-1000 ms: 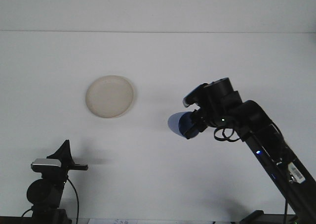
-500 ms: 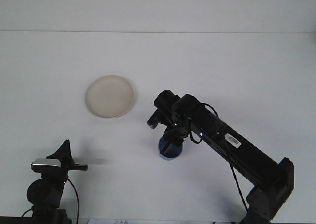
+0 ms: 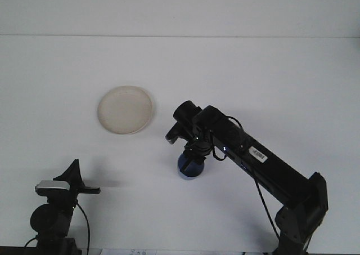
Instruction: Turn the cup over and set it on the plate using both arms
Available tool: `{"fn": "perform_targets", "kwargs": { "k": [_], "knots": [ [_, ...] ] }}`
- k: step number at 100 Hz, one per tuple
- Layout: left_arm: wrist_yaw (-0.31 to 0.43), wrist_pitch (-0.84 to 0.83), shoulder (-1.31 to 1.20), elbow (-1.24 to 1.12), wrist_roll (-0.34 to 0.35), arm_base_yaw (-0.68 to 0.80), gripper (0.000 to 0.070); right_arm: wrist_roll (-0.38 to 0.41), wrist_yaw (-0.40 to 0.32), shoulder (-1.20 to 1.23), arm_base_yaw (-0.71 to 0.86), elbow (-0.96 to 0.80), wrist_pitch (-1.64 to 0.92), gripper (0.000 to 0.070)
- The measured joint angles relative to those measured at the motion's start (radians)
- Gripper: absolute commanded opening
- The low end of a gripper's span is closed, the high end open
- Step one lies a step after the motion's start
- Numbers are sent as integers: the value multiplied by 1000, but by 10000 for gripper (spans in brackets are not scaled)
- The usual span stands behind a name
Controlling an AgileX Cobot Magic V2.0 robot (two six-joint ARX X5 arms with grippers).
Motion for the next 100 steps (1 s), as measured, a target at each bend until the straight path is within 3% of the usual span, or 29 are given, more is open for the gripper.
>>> {"fn": "perform_targets", "kwargs": {
  "k": [12,18,47,70,85,100],
  "knots": [
    [0,0,0,0,0,0,15,-2,-15,0,0,0,4,349],
    [0,0,0,0,0,0,15,-3,-17,0,-3,0,3,400],
    [0,0,0,0,0,0,15,-27,-24,-17,-45,0,-1,402],
    [0,5,0,0,0,0,15,-29,-137,-220,-238,0,54,402],
    [0,28,0,0,-1,0,15,-18,-98,-384,-396,-25,130,402],
    [0,26,0,0,-3,0,15,18,-27,-591,-539,-210,274,402]
  ]
}}
